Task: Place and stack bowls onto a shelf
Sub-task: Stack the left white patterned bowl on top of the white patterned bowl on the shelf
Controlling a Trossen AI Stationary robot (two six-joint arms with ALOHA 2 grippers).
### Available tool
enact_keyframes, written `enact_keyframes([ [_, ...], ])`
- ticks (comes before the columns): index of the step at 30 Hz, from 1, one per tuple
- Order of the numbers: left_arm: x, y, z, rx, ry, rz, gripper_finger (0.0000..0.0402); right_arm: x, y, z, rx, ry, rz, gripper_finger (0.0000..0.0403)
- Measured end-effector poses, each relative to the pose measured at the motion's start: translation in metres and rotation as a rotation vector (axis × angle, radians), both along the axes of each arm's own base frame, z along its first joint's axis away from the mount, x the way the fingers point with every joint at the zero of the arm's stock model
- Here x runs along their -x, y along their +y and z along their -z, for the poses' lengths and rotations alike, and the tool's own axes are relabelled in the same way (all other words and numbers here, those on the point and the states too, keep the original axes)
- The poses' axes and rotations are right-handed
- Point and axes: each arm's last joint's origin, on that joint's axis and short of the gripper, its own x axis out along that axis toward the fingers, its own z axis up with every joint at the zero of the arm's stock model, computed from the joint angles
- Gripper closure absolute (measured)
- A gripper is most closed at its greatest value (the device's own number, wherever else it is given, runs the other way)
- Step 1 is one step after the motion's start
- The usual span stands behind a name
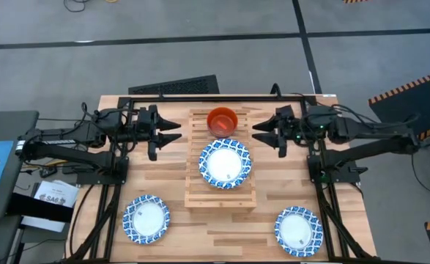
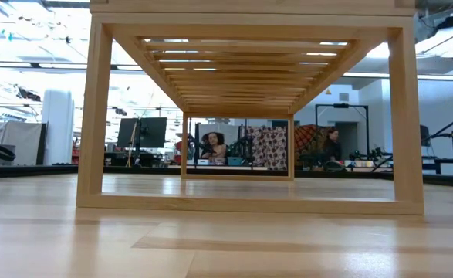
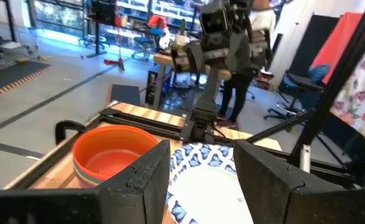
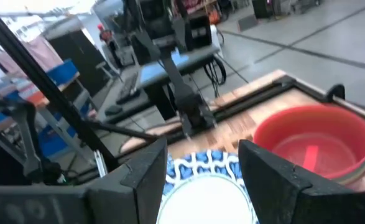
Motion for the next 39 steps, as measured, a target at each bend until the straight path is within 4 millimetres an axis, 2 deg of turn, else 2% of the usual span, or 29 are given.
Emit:
enact_keyframes([
  [2, 0.001, -0.004, 0.001, 0.010, 0.056, 0.052, 0.0239, 0.004, 0.000, -0.003, 0.001, -0.015, 0.000, 0.0179],
  [4, 0.003, -0.011, 0.004, 0.029, 0.199, 0.137, 0.0239, 0.008, 0.000, -0.005, 0.001, -0.024, 0.000, 0.0179],
  [7, 0.007, -0.026, 0.011, 0.092, 0.428, 0.244, 0.0239, 0.013, 0.001, -0.007, 0.002, -0.036, 0.000, 0.0179],
  [10, 0.008, -0.047, 0.021, 0.155, 0.574, 0.357, 0.0239, 0.015, 0.001, -0.008, 0.002, -0.038, 0.000, 0.0179],
  [14, 0.008, -0.077, 0.053, 0.179, 0.911, 0.442, 0.0239, 0.016, 0.001, -0.007, 0.002, -0.023, 0.000, 0.0179],
  [19, 0.006, -0.106, 0.104, 0.064, 1.158, 0.512, 0.0239, 0.013, 0.000, -0.003, 0.001, 0.007, 0.001, 0.0179],
  [22, 0.007, -0.112, 0.132, 0.018, 1.239, 0.502, 0.0239, 0.013, 0.000, -0.002, 0.000, 0.023, 0.001, 0.0179],
  [25, 0.007, -0.111, 0.152, -0.018, 1.242, 0.457, 0.0239, 0.012, 0.000, 0.000, -0.001, 0.034, 0.002, 0.0179],
  [28, 0.008, -0.108, 0.165, -0.060, 1.229, 0.410, 0.0239, 0.011, 0.000, 0.001, -0.001, 0.039, 0.002, 0.0179],
  [34, 0.018, -0.106, 0.182, -0.045, 1.315, 0.509, 0.0239, 0.008, 0.000, 0.003, -0.002, 0.058, 0.003, 0.0179],
  [39, 0.026, -0.101, 0.197, -0.061, 1.361, 0.502, 0.0239, 0.005, 0.000, 0.005, -0.002, 0.072, 0.004, 0.0179],
])
